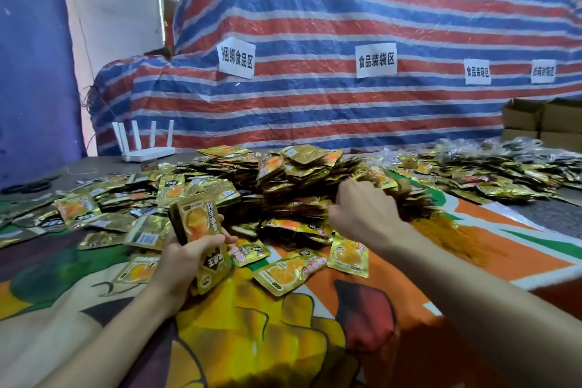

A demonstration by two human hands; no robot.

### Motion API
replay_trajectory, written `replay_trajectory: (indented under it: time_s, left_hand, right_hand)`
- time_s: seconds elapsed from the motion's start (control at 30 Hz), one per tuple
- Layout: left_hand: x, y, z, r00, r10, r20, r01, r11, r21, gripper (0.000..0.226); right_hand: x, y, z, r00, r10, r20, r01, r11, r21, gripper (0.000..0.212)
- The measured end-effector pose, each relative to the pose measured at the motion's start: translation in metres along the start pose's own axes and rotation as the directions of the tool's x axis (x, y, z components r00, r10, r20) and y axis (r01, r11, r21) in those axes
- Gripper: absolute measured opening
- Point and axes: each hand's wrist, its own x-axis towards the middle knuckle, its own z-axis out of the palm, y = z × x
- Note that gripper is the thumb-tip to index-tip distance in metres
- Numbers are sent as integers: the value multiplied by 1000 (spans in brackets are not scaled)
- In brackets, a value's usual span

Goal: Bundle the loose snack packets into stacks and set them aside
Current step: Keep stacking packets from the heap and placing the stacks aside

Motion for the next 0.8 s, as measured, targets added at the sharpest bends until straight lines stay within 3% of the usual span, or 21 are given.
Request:
replay_trajectory:
  time_s: [0.07, 0.17, 0.23, 0.33, 0.4, 0.53, 0.67, 0.73, 0.8]
  left_hand:
    - [2, 5, -6, 993, -118, 2, 117, 986, -119, 23]
    - [5, 14, -11, 978, -203, 51, 209, 944, -257, 45]
    - [8, 21, -18, 965, -249, 85, 263, 924, -278, 45]
    - [13, 35, -36, 941, -317, 118, 327, 942, -78, 26]
    - [15, 43, -53, 922, -360, 144, 368, 929, -33, 26]
    - [14, 46, -78, 929, -329, 170, 355, 922, -155, 34]
    - [16, 43, -93, 921, -279, 272, 356, 888, -291, 45]
    - [18, 43, -97, 927, -191, 323, 328, 830, -452, 44]
    - [17, 44, -99, 918, -103, 383, 314, 779, -542, 46]
  right_hand:
    - [6, -30, 4, 990, -106, 89, 74, 950, 304, 11]
    - [11, -74, 21, 947, -247, 203, 59, 761, 646, 13]
    - [15, -101, 40, 941, -275, 197, 56, 701, 711, 14]
    - [21, -132, 65, 948, -261, 179, 6, 579, 815, 13]
    - [26, -146, 76, 962, -222, 160, -20, 527, 850, 12]
    - [29, -157, 97, 966, -173, 191, -98, 438, 894, 15]
    - [25, -153, 110, 937, -237, 256, -142, 410, 901, 12]
    - [25, -152, 110, 906, -282, 316, -232, 293, 927, 14]
    - [23, -154, 106, 829, -414, 375, -369, 98, 924, 14]
